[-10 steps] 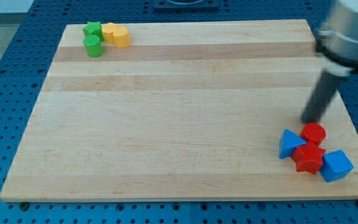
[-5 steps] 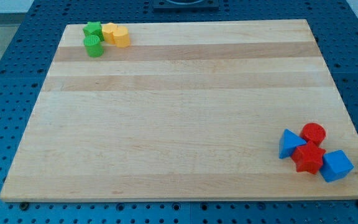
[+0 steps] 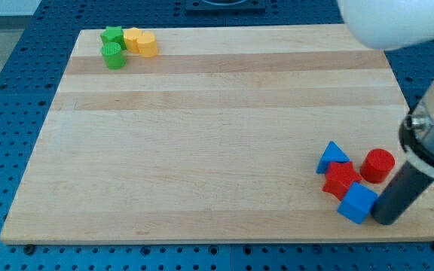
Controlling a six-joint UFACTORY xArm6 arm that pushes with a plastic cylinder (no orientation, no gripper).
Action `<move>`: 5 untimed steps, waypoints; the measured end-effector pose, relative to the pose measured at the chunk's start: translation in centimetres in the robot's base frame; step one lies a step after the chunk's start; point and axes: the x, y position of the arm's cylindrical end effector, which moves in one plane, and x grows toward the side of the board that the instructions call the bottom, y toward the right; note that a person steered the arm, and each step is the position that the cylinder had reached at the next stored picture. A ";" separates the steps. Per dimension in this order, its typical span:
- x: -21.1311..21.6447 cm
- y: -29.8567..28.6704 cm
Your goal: Move the blue cube to the bottom center
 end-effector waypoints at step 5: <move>-0.6 0.3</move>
